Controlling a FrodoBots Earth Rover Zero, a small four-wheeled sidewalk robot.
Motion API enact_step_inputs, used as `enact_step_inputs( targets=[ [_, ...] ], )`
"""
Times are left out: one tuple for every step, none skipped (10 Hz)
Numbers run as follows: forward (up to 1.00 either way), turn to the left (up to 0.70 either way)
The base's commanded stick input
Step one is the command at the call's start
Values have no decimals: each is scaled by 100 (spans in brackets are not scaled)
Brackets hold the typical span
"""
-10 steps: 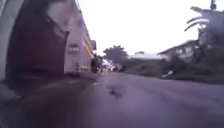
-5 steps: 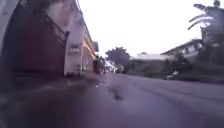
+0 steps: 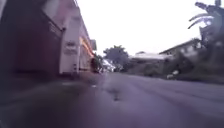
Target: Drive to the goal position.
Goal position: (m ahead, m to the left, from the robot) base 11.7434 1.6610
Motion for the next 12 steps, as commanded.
enact_step_inputs(
  targets=[
    [70, 0],
    [70, 0],
    [70, 0],
    [70, 0],
    [70, 0],
    [70, 0],
    [70, 0],
    [70, 0],
    [70, 0],
    [70, 0],
    [70, 0],
    [70, 0]
  ],
)
